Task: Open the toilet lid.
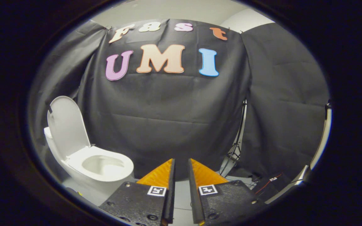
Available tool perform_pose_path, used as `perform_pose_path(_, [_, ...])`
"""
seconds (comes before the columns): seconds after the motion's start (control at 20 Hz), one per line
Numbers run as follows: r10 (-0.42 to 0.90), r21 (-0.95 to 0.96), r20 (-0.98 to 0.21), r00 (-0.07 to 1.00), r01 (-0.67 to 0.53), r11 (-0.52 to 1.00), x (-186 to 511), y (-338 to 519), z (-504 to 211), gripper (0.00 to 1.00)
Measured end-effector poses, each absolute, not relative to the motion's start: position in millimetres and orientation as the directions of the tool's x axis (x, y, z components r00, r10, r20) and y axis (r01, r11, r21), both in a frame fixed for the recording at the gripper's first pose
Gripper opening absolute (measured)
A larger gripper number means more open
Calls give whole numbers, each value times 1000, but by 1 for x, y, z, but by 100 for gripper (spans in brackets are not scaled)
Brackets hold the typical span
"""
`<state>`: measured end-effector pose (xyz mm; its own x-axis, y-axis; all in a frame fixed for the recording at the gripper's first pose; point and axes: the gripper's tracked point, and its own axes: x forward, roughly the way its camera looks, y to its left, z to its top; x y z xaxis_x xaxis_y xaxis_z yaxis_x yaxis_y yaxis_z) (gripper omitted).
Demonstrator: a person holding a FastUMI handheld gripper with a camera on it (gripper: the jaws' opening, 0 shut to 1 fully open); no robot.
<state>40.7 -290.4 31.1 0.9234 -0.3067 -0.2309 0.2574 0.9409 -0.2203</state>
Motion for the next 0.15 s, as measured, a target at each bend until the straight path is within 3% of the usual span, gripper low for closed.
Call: perform_pose_path(0.15, [-273,-234,-225,935,220,947,41,-281,31,23])
